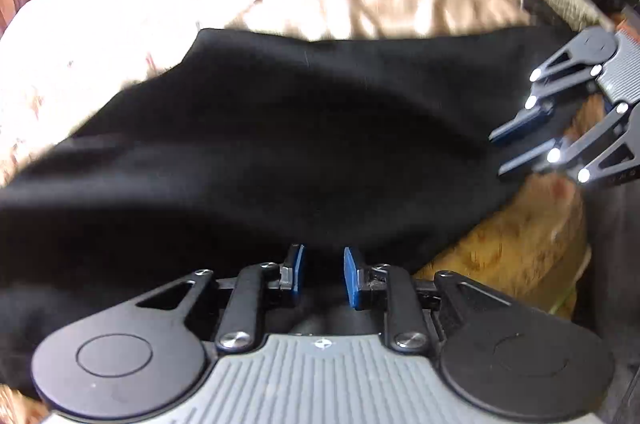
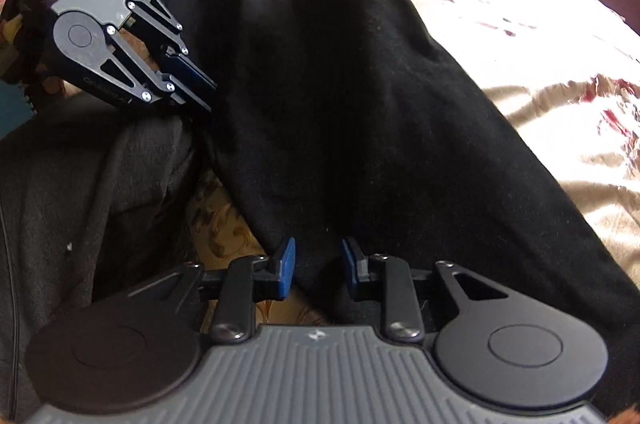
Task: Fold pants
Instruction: 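Lift the black pants with both grippers and fold them over onto themselves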
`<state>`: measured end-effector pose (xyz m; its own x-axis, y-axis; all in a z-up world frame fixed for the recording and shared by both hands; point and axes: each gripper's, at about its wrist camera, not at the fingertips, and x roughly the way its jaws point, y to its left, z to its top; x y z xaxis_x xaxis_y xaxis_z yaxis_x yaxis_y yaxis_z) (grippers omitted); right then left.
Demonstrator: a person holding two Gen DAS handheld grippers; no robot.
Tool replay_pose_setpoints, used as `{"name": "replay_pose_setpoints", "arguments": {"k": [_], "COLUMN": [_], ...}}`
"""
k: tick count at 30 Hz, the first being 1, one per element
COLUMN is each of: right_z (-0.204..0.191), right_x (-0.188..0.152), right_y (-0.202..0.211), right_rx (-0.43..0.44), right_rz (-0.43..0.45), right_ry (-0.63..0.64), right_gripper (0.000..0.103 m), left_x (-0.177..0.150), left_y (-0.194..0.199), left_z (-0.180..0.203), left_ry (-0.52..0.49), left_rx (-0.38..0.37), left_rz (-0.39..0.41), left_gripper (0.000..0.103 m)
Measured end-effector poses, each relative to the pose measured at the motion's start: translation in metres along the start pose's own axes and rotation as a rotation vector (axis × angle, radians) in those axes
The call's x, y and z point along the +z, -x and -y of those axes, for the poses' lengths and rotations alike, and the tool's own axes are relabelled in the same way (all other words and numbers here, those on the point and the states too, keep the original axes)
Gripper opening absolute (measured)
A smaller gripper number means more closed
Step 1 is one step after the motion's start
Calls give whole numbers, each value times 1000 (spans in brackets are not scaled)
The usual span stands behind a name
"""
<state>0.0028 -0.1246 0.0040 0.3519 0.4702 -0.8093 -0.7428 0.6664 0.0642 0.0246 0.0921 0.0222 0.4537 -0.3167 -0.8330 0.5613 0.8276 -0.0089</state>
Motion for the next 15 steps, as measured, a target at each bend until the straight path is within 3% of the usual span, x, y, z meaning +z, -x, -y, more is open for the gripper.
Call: {"name": "replay_pose_setpoints", "arguments": {"k": [3, 5, 7, 9, 12, 15], "right_z": [5, 6, 7, 2, -12, -18], "right_x": [33, 52, 64, 62, 46, 42], "right_y": [-11, -35, -63, -79, -79, -69], "right_rx": [2, -8, 8, 61, 151, 141], "right_rz": [97, 140, 127, 73, 22, 23], "right_ry": [-22, -23, -47, -67, -52, -25], "right_gripper": [27, 27, 27, 30, 32, 32], "left_x": [17, 23, 24, 4, -28, -29], "left_y": [5, -6, -23, -34, -21, -16], "left_z": [-23, -41, -60, -77, -82, -77], "left_ry": [40, 32, 51, 97, 135, 136], "left_rx": [51, 145, 235, 269, 255, 294], "left_rz": [130, 167, 100, -1, 9, 1], "left_gripper": [41, 41, 41, 42, 42, 43]}}
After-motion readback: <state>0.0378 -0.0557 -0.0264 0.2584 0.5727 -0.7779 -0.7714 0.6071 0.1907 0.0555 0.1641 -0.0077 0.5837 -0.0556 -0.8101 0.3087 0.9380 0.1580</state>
